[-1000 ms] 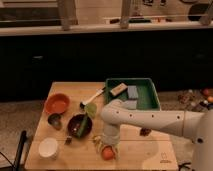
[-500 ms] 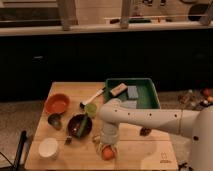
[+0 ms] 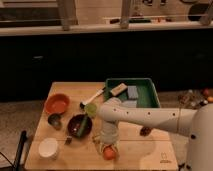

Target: Place apple in metal cup

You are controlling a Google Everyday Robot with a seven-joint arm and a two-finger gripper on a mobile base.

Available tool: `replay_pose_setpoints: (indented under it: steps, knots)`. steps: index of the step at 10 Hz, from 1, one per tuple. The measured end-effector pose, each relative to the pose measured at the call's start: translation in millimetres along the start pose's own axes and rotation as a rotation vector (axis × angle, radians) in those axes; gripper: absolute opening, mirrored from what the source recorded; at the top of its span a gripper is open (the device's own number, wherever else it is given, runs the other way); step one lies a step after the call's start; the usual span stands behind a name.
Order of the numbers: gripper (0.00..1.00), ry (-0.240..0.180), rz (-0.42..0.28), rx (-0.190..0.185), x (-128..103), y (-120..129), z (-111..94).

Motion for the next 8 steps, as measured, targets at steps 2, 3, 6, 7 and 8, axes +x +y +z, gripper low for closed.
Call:
replay_pose_setpoints:
  steps: [2,3,6,7,8]
  knots:
    - [0.0,0.002,0.004,-0.001,0.6,1.3,-1.6]
    - [0.0,0.004,0.007,-0.001,0.7,2.5,-3.0]
    - [0.0,0.031,0.028,0.004,0.1,6.7,-13.4]
    - [0.0,0.042,0.035,0.003,-0.1,7.7,-17.3]
    - [0.0,0.054,0.04,0.001,-0.4,8.2,-21.5]
